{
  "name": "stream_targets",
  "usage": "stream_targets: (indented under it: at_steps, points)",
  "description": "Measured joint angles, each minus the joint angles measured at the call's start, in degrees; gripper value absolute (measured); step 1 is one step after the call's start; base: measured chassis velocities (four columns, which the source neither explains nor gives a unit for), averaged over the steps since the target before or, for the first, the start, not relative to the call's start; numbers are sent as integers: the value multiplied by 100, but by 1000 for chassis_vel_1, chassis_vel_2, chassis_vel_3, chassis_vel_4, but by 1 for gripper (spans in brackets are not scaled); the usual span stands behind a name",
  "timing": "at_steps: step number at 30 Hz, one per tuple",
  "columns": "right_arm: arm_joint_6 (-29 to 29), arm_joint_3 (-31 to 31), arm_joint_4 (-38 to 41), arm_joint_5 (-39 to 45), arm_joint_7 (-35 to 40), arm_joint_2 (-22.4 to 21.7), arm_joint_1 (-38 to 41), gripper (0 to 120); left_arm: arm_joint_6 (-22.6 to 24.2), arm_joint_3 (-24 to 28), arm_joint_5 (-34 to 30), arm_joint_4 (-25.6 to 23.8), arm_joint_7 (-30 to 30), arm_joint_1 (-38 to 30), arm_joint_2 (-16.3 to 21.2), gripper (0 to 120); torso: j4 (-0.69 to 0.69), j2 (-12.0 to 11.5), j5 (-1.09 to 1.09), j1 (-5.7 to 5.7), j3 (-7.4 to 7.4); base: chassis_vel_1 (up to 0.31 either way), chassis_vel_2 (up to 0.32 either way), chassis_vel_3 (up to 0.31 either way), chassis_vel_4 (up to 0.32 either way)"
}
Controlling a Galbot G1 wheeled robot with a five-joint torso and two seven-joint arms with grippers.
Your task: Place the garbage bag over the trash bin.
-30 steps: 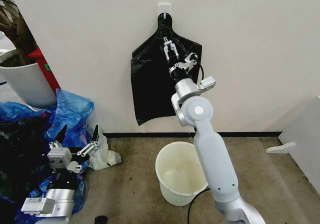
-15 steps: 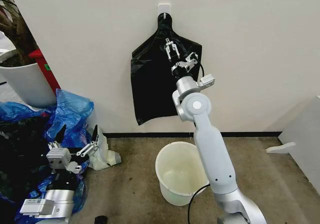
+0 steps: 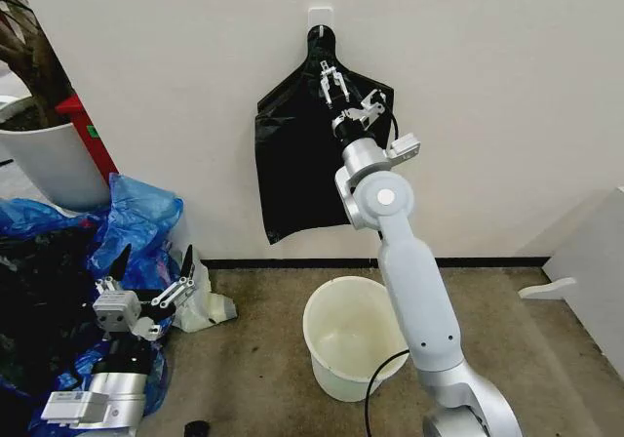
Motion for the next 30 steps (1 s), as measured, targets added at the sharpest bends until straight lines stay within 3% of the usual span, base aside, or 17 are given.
stream_targets:
  at_steps: [8,10,15,18,20,30]
  points:
    - [16,-18,-33,22,1,-2,23,48,-24,-22,11,-25,8,10,-22,100,0,0,0,0,0,0,0,0,0]
    - [16,-18,-37,24,2,-2,24,45,-28,-23,13,-26,8,11,-26,100,0,0,0,0,0,0,0,0,0]
    - [18,-6,-69,49,3,-2,6,20,-44,-20,30,-31,14,11,-51,100,0,0,0,0,0,0,0,0,0]
    - [20,-6,-72,50,3,-2,-17,15,-48,-19,34,-31,15,12,-53,100,0,0,0,0,0,0,0,0,0]
    - [22,-5,-72,55,3,-2,-38,4,-51,-19,35,-31,17,12,-53,100,0,0,0,0,0,0,0,0,0]
    - [28,-29,23,93,6,-2,-158,0,-61,-22,65,-40,44,15,-67,100,0,0,0,0,0,0,0,0,0]
